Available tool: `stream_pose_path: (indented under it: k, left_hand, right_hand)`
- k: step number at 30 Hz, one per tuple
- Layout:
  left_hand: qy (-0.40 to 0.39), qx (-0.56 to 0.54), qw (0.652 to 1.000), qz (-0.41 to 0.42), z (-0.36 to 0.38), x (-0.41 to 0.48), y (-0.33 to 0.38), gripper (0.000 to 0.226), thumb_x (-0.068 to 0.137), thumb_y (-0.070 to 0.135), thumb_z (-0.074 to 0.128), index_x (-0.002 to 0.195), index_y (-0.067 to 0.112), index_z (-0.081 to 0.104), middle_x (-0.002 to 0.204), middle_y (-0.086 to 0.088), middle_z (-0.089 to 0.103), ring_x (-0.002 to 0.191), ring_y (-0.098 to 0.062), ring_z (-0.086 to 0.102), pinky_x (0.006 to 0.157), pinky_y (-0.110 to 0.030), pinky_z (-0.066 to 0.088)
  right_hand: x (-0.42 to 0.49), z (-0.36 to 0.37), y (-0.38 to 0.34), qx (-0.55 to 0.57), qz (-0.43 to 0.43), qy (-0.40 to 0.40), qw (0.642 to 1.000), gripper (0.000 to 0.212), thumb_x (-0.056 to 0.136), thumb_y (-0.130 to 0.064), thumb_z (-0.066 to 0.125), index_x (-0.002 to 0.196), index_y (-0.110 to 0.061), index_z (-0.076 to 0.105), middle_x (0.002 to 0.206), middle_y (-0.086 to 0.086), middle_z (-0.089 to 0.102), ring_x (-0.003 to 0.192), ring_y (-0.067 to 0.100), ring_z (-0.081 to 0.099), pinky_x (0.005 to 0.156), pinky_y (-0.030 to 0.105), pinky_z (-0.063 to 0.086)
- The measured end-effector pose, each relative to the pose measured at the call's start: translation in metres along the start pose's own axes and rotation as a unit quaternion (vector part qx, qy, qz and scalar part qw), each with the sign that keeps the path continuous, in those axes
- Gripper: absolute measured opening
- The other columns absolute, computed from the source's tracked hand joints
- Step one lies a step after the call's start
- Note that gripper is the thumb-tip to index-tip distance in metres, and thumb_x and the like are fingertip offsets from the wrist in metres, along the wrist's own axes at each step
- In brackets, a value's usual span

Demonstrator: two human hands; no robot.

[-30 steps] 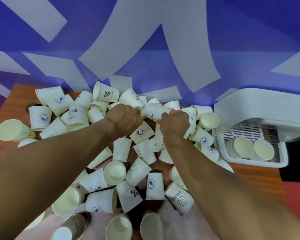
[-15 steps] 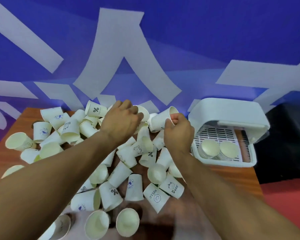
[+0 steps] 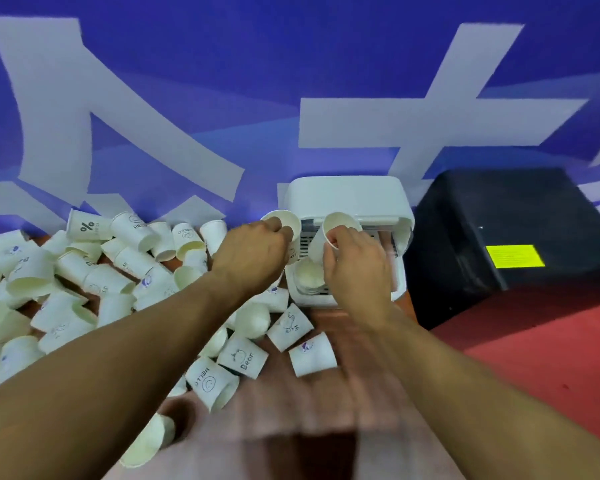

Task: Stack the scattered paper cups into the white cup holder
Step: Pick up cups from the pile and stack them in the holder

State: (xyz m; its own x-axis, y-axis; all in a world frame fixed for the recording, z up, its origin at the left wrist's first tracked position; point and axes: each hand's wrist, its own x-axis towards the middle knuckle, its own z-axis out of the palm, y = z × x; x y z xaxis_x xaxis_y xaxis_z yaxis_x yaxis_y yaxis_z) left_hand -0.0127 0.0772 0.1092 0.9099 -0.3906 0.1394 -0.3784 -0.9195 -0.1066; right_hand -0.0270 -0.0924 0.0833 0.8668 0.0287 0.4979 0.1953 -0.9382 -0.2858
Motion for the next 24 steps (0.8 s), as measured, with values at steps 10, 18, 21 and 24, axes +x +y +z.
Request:
stream_pose_path:
  k: [10,18,21,24]
  left_hand:
    - [0.001,-0.065,0.998,0.005,0.034,0.025,0.053,0.023,0.095,0.036,0.049,0.099,0.021,0.064,0.095,0.0,0.061,0.072,-0.031,0.063,0.055,-0.032,0.042]
    - [-0.043,-0.076,0.996,-0.012,0.063,0.024,0.066,0.017,0.09,0.029,0.054,0.094,0.02,0.068,0.086,0.0,0.061,0.068,-0.03,0.062,0.051,-0.028,0.04]
    - [-0.067,-0.076,0.995,-0.017,0.074,0.026,0.068,0.019,0.092,0.03,0.052,0.097,0.021,0.068,0.09,0.001,0.062,0.074,-0.03,0.063,0.053,-0.028,0.037]
    - [-0.102,-0.088,0.991,-0.017,0.089,0.031,0.067,0.019,0.092,0.027,0.053,0.101,0.024,0.069,0.095,0.002,0.063,0.077,-0.03,0.064,0.058,-0.033,0.049]
  right_hand:
    - [-0.002,0.01,0.086,0.064,-0.06,-0.039,0.995,0.01,0.076,-0.012,0.071,0.085,-0.012,0.065,0.073,0.003,0.061,0.067,0.026,0.056,0.066,0.04,0.049]
    - [-0.017,0.04,0.103,0.065,-0.105,-0.115,0.986,0.008,0.078,-0.014,0.064,0.085,-0.013,0.066,0.073,0.003,0.061,0.07,0.027,0.054,0.066,0.036,0.043]
    - [-0.018,0.051,0.106,0.054,-0.109,-0.139,0.983,0.01,0.081,-0.018,0.058,0.083,-0.013,0.066,0.07,0.002,0.06,0.068,0.026,0.053,0.063,0.034,0.044]
    - [-0.019,0.068,0.11,0.059,-0.099,-0.17,0.979,0.013,0.084,-0.021,0.058,0.084,-0.013,0.068,0.071,0.002,0.061,0.07,0.027,0.054,0.064,0.035,0.045]
